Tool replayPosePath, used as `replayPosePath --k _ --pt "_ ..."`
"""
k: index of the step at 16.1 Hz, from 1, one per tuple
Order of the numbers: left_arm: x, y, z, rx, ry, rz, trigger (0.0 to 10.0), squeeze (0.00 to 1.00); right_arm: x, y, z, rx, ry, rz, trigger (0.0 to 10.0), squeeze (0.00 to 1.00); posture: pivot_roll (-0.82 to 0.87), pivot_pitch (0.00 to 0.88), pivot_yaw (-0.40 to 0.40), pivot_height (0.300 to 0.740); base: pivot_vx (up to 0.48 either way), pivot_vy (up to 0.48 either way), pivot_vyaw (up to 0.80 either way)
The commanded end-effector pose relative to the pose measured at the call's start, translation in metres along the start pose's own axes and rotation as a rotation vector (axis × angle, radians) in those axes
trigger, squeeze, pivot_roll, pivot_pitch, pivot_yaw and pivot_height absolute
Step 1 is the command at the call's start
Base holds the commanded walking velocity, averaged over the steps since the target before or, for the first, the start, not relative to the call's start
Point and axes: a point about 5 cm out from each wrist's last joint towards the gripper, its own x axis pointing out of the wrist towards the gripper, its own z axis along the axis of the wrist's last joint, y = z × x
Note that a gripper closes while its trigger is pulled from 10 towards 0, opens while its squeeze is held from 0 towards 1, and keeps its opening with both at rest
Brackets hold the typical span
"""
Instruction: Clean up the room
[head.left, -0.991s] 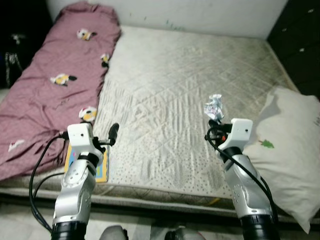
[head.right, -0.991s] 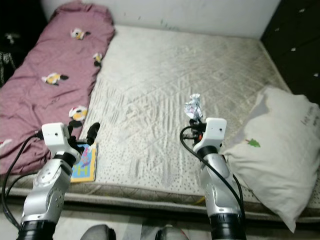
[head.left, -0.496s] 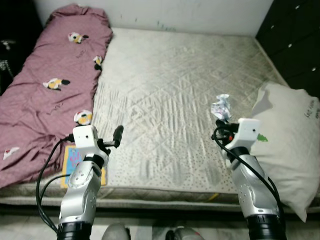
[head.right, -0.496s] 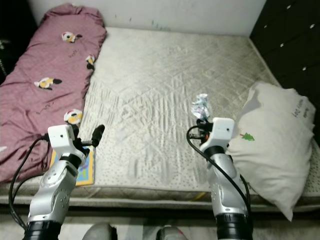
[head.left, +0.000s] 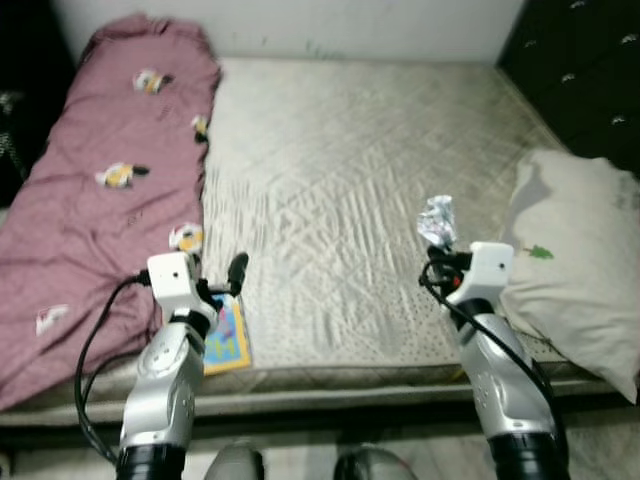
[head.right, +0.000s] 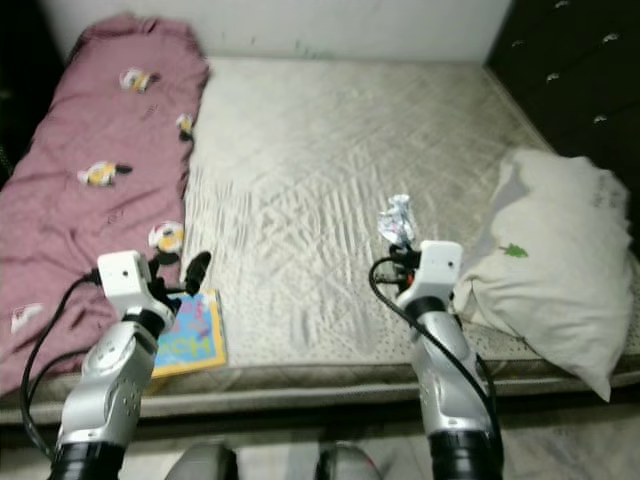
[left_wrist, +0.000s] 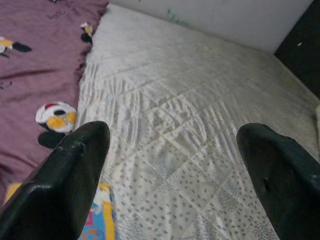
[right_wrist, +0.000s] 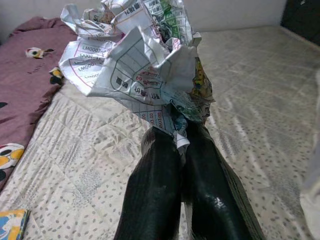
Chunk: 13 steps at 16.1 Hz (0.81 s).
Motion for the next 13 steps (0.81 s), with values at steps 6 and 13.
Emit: replayPosePath --k 6,13 --pt "-0.001 0.007 0.001 0.016 0.001 0.02 10.0 0.0 0.003 0.008 0.002 -0.009 -0.013 0.033 10.0 0.0 -0.01 0.076 -0.056 0.74 0.0 0.48 0.0" --pt "0.003 0.009 0.013 0.073 -0.052 0.052 10.0 0.0 0.006 0.015 0.008 -0.049 -0.042 0.069 10.0 0.0 -0.01 0.123 -0.057 0.74 0.0 0.48 0.0"
